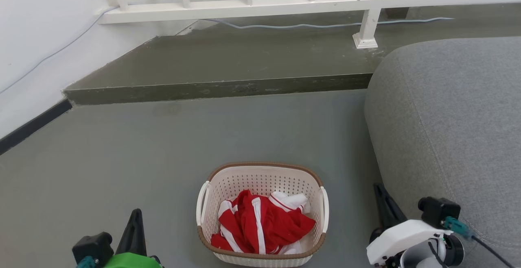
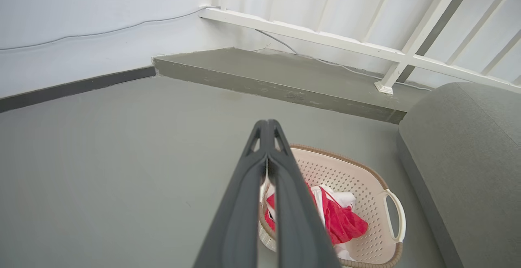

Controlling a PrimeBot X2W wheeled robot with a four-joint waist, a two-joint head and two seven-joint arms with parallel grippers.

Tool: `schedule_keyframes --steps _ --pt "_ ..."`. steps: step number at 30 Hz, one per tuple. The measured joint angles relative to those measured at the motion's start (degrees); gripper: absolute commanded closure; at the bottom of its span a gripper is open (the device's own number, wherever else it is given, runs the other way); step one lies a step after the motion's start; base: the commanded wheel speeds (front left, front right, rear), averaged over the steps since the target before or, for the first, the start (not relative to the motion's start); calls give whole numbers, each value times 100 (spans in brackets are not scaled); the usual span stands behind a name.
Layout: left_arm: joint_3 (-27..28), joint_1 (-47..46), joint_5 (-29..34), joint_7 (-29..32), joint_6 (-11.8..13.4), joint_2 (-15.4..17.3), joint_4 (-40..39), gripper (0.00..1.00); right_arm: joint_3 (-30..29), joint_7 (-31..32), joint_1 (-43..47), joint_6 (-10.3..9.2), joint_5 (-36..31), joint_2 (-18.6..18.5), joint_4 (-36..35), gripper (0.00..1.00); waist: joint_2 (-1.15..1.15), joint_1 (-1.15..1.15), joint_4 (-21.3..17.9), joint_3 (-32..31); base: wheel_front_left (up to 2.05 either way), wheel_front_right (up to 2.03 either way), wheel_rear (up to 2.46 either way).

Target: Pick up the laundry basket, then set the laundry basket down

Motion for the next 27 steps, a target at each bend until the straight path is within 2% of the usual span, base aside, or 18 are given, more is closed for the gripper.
schedule_keyframes --steps 6,27 --pt "68 -7 -563 149 -60 -8 10 100 -151 108 -3 73 480 12 -32 100 0 0 -3 9 0 0 0" --pt "403 -121 -1922 552 -309 -66 65 100 -664 512 -29 293 1871 22 -93 100 0 0 -16 41 0 0 0"
